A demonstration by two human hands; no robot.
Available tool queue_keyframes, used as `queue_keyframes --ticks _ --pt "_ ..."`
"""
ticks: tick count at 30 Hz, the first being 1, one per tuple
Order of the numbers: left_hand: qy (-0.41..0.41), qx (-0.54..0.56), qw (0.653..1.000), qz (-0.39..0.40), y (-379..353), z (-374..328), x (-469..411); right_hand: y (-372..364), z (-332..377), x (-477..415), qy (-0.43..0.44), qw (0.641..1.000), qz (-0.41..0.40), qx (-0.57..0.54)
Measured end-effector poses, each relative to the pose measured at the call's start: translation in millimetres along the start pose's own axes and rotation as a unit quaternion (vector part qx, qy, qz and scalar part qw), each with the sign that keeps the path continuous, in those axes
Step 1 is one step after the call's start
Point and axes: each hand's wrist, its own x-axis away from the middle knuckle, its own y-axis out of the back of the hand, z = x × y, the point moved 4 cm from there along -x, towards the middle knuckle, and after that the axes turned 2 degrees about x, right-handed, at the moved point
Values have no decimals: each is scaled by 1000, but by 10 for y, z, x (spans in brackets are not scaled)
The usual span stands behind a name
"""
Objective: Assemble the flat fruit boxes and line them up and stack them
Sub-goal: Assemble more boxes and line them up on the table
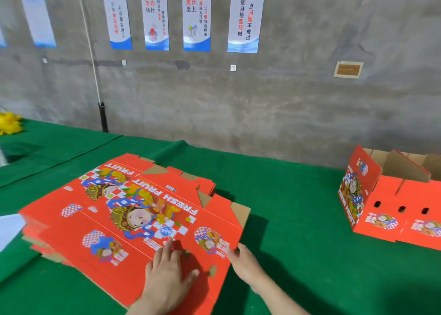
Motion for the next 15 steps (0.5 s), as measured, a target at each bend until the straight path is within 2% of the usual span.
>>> queue_keyframes --ticks 2,4,9,15 --pt "-4 17 1000 -22 91 32 95 -82 -4 33 -83 975 7 -206" --pt "-7 17 999 -31 176 97 143 -73 -9 74 -134 931 -11 -339" --pt "1 36 999 -26 349 153 194 -27 44 191 -156 907 -23 -390" --pt "-102 122 985 -67 605 -196 259 328 263 435 -80 849 -99 -514"
